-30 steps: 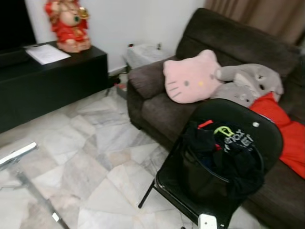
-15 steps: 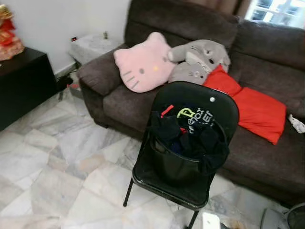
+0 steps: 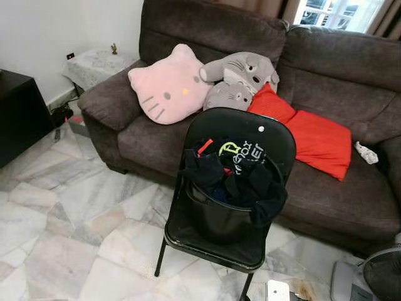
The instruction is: Hang hanger
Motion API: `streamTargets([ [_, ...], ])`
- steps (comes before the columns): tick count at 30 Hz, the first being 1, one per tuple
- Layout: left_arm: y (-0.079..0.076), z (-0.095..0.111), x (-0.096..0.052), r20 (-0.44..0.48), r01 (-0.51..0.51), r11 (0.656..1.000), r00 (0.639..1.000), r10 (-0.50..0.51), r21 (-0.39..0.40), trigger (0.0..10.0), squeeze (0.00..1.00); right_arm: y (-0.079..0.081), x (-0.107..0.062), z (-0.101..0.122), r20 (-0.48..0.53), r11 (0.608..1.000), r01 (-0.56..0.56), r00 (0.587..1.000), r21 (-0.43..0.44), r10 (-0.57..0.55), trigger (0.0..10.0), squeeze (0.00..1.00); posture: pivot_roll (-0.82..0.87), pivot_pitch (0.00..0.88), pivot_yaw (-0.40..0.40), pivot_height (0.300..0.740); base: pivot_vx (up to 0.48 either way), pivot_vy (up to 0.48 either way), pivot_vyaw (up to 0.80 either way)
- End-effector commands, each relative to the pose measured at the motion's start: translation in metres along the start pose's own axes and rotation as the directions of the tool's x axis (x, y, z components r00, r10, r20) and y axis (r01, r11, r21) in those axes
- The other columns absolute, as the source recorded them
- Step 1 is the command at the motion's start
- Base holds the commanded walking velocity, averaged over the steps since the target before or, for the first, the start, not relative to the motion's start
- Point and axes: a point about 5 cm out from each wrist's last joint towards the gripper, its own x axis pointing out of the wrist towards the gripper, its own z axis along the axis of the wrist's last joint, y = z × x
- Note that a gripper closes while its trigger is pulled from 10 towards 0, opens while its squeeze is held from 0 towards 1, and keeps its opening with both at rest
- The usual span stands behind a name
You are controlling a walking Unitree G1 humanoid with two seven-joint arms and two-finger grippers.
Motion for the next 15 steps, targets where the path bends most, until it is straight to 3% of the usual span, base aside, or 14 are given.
streamTargets([
  [1, -0.0363, -0.0347, -0.0160, -0.156, 0.070, 0.995, 0.984, -0.080, -0.066, 10.0, 0.00, -0.0024, -0.0005, -0.0013, -0.003, 1.000, 0.006, 1.000, 0.005, -0.006, 10.0, 0.00, -0.02, 0.099, -0.057, 0.740, 0.000, 0.000, 0.00],
  [3, -0.0363, -0.0348, -0.0160, -0.157, 0.071, 0.995, 0.984, -0.081, -0.067, 10.0, 0.00, -0.0024, -0.0005, -0.0012, -0.003, 1.000, 0.005, 1.000, 0.003, -0.005, 10.0, 0.00, -0.02, 0.099, -0.057, 0.740, 0.000, 0.000, 0.00],
  [14, -0.0364, -0.0349, -0.0161, -0.157, 0.073, 0.995, 0.984, -0.084, -0.072, 10.0, 0.00, -0.0023, -0.0004, 0.0010, 0.013, 0.999, -0.007, 1.000, -0.035, 0.007, 10.0, 0.00, -0.02, 0.100, -0.057, 0.740, 0.259, 0.000, 0.00],
  [15, -0.0364, -0.0349, -0.0161, -0.158, 0.073, 0.995, 0.984, -0.084, -0.073, 10.0, 0.00, -0.0022, -0.0004, 0.0020, 0.022, 0.999, -0.010, 1.000, -0.046, 0.011, 10.0, 0.00, -0.02, 0.100, -0.057, 0.740, 0.277, 0.000, 0.80],
])
